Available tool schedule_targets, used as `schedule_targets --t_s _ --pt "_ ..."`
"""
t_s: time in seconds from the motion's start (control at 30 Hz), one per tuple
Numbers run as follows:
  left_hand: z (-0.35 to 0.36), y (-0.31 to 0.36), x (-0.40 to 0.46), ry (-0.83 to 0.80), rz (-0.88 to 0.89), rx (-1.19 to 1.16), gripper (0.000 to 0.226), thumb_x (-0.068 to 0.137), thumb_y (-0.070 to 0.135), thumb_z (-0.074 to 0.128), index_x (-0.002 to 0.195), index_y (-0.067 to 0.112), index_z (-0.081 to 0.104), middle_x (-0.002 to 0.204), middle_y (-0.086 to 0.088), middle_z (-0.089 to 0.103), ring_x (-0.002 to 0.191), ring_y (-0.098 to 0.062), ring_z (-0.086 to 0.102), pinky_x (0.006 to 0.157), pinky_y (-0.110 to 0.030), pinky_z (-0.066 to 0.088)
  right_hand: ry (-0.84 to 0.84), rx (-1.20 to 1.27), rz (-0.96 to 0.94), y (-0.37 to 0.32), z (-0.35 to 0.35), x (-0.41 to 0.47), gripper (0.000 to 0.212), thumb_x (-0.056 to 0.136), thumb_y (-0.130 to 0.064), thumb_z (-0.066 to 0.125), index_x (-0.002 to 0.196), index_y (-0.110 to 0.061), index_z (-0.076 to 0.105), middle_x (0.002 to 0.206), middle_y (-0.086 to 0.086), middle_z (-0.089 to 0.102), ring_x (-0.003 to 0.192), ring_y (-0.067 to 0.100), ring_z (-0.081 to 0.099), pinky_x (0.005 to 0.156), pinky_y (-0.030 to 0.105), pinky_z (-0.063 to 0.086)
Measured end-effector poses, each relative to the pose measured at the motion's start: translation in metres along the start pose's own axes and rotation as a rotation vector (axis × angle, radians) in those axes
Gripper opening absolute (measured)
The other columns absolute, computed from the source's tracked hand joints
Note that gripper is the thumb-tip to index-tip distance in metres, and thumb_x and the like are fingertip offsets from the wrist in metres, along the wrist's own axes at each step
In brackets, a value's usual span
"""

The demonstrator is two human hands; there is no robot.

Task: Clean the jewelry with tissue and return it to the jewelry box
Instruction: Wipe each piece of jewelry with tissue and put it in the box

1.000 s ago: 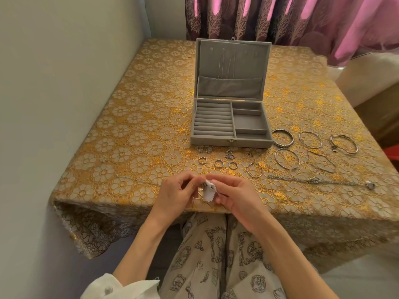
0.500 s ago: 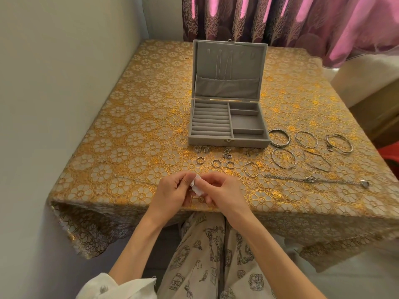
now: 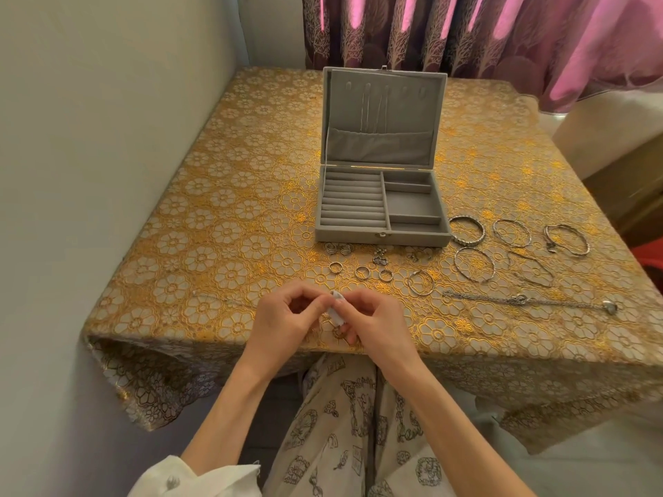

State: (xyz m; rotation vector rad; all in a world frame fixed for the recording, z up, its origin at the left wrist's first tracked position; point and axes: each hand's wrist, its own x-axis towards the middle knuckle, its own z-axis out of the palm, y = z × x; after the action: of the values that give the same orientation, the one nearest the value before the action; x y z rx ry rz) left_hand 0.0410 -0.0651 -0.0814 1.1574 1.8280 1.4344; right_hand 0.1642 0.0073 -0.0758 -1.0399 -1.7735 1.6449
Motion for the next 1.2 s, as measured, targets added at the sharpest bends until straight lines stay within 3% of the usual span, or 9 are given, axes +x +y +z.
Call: schedule_targets --t_s 0.2,0.3,0.43,0.57,0.77,0.87,0.97,1.03,1.2 --pt "-0.003 0.001 0.002 -0.007 -0.037 -0.066 0.006 0.079 0.011 0.069 0.078 0.006 0.070 0.058 0.005 0.062 0.051 -0.005 0.052 0.049 -0.013 0.040 0.017 -0.179 -0.120 0.006 0.003 0.000 0.011 0.085 -0.023 0.064 0.096 -0.022 0.064 0.075 -0.006 0.065 0.062 0.005 0.061 0.054 0.018 0.047" --pt "-0.003 -0.001 0.001 -0.015 -0.032 -0.067 0.007 0.079 0.012 0.068 0.077 0.006 0.070 0.063 -0.003 0.063 0.053 -0.006 0.053 0.050 -0.016 0.041 0.020 -0.298 -0.192 0.005 0.003 0.000 0.006 0.086 -0.027 0.063 0.087 -0.022 0.067 0.071 -0.013 0.060 0.066 0.005 0.057 0.057 0.017 0.044" --pt "-0.004 -0.002 0.001 -0.024 -0.055 -0.052 0.007 0.082 0.014 0.066 0.075 0.011 0.067 0.058 0.000 0.060 0.051 -0.006 0.052 0.050 -0.018 0.042 -0.020 -0.389 -0.268 0.005 0.003 0.000 0.016 0.089 -0.023 0.058 0.077 -0.015 0.065 0.066 -0.013 0.053 0.062 0.003 0.045 0.056 0.015 0.035" --pt "-0.004 0.000 0.000 -0.011 -0.085 -0.099 0.011 0.079 0.024 0.064 0.075 0.015 0.065 0.060 -0.004 0.060 0.054 -0.011 0.053 0.053 -0.027 0.044 -0.018 -0.433 -0.303 0.005 0.008 0.000 0.029 0.092 -0.020 0.052 0.063 -0.021 0.047 0.059 -0.012 0.040 0.059 0.002 0.039 0.054 0.015 0.029" --pt "-0.003 -0.001 0.000 -0.003 -0.087 -0.071 0.009 0.084 0.018 0.063 0.075 0.016 0.065 0.053 0.007 0.058 0.051 -0.006 0.052 0.050 -0.019 0.042 -0.062 -0.397 -0.257 0.005 0.003 0.001 0.023 0.092 -0.023 0.053 0.070 -0.018 0.053 0.058 -0.013 0.042 0.057 0.000 0.042 0.053 0.014 0.031" --pt "-0.002 -0.001 0.000 0.008 -0.114 -0.077 0.008 0.082 0.022 0.064 0.076 0.017 0.065 0.052 0.005 0.058 0.051 -0.009 0.051 0.052 -0.026 0.042 -0.119 -0.310 -0.164 0.007 -0.003 0.002 0.015 0.092 -0.018 0.054 0.077 -0.021 0.058 0.062 -0.012 0.048 0.056 0.000 0.043 0.054 0.015 0.032" --pt "-0.001 0.000 -0.001 0.017 -0.126 -0.079 0.015 0.078 0.030 0.063 0.078 0.016 0.065 0.053 0.003 0.059 0.052 -0.011 0.053 0.053 -0.028 0.043 -0.131 -0.195 -0.090 0.008 -0.006 0.001 0.015 0.090 -0.018 0.057 0.078 -0.027 0.060 0.068 -0.007 0.056 0.062 0.009 0.053 0.059 0.033 0.046" --pt "-0.002 0.002 -0.001 0.025 -0.133 -0.084 0.021 0.076 0.035 0.061 0.080 0.016 0.065 0.055 0.002 0.060 0.054 -0.012 0.054 0.054 -0.028 0.044 -0.113 -0.177 -0.097 0.006 -0.006 0.001 0.015 0.089 -0.022 0.059 0.076 -0.029 0.061 0.064 -0.005 0.059 0.058 0.011 0.056 0.059 0.034 0.050" --pt "0.000 0.004 -0.002 0.072 -0.127 -0.085 0.021 0.079 0.033 0.061 0.082 0.013 0.065 0.053 0.001 0.060 0.048 -0.006 0.051 0.047 -0.017 0.041 -0.087 -0.219 -0.118 0.004 -0.004 0.000 0.021 0.090 -0.028 0.056 0.077 -0.014 0.065 0.054 -0.003 0.057 0.049 0.009 0.052 0.054 0.028 0.044"
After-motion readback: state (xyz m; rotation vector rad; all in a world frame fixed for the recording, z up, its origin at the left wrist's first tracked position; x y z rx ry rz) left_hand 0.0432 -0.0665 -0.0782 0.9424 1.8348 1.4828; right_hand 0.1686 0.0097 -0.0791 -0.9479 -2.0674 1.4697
